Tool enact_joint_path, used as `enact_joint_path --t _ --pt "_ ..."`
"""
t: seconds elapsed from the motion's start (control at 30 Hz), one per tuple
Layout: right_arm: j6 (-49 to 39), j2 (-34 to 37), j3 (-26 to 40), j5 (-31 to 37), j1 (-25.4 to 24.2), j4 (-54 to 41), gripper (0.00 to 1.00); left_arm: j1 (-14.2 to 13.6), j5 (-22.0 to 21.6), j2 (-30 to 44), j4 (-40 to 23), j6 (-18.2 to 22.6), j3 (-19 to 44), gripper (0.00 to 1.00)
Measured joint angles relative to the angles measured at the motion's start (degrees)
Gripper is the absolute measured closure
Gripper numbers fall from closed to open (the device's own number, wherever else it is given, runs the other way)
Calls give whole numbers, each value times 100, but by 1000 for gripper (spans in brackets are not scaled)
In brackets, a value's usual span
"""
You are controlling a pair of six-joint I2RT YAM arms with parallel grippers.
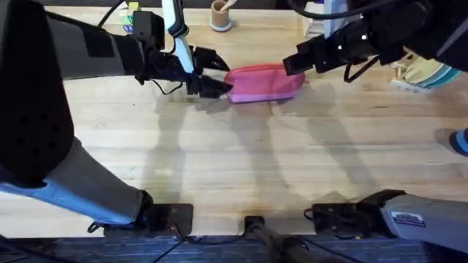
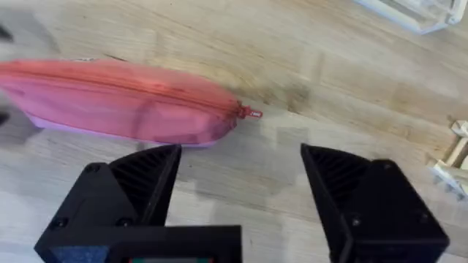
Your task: Unzip the bag, pick up the pens from the table one at a time and place them inside, then zip the bag closed.
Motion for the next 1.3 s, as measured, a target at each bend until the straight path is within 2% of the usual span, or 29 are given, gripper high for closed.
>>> enact_joint_path --t 0.07,0.1,0.13,0.5,0.77,1.07,1.3 --pt "-18 0 0 2 3 -2 4 6 0 0 0 -1 0 138" --pt "-21 -1 0 1 3 -2 4 6 1 0 -4 -25 0 46" --pt "-26 0 0 2 3 -2 4 5 2 0 -7 -19 0 18" --pt "-42 0 0 2 3 -2 4 5 -150 0 -79 -113 0 8" --pt "-42 0 0 2 3 -138 4 5 -677 -207 -292 -1156 0 6" --pt "-42 -209 0 2 41 -391 4 5 -1345 -1590 -1004 -1627 0 5" --pt "-32 -768 0 3 60 -389 4 5 -2150 -2665 -1554 -2547 0 6"
